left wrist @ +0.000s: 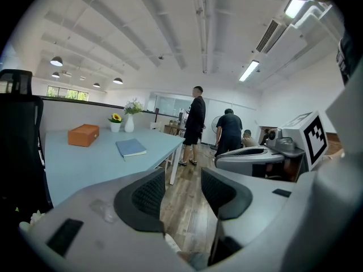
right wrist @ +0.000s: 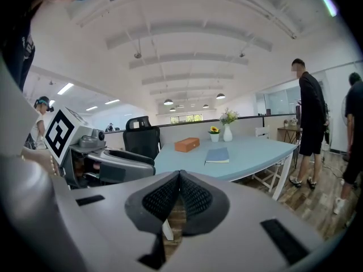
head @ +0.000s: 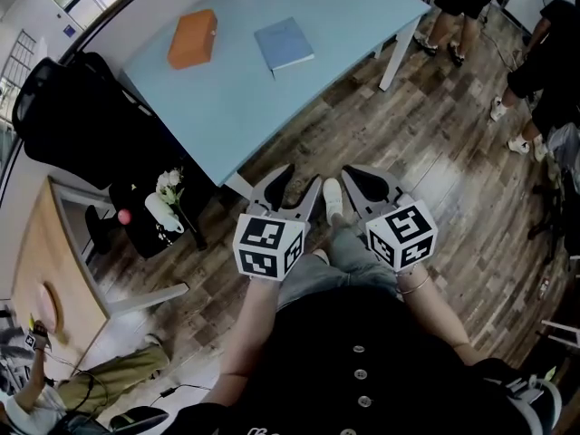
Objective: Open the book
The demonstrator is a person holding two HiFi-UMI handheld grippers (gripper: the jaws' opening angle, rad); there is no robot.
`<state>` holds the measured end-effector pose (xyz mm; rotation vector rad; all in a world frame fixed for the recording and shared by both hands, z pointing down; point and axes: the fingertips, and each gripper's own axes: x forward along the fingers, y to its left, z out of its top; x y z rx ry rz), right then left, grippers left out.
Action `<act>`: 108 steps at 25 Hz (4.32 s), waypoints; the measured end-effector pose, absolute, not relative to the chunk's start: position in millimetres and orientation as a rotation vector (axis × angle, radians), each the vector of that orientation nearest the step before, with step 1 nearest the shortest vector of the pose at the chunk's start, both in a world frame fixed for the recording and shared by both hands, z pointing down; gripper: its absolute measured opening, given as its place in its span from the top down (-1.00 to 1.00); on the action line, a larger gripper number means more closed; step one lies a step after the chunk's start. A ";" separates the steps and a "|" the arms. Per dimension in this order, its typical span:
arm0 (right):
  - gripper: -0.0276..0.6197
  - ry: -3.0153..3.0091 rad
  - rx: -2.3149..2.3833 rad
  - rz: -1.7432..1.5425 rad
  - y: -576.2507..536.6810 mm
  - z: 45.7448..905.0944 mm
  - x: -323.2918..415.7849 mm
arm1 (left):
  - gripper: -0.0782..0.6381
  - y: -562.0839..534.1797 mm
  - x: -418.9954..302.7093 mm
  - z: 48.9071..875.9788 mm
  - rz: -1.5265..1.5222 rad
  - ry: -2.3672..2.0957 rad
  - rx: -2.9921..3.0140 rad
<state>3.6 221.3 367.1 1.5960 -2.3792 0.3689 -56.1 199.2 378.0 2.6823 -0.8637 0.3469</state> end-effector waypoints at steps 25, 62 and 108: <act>0.91 -2.469 1.452 0.396 52.0 364.9 67.6 | 0.28 36.3 0.1 366.8 0.433 -1.035 2.695; 0.91 -2.538 1.283 0.500 -66.3 390.7 71.3 | 0.28 -72.5 2.2 397.6 0.450 -1.127 2.511; 0.91 -2.411 1.318 0.518 -168.9 405.6 58.0 | 0.28 -177.3 0.4 407.4 0.404 -0.884 2.562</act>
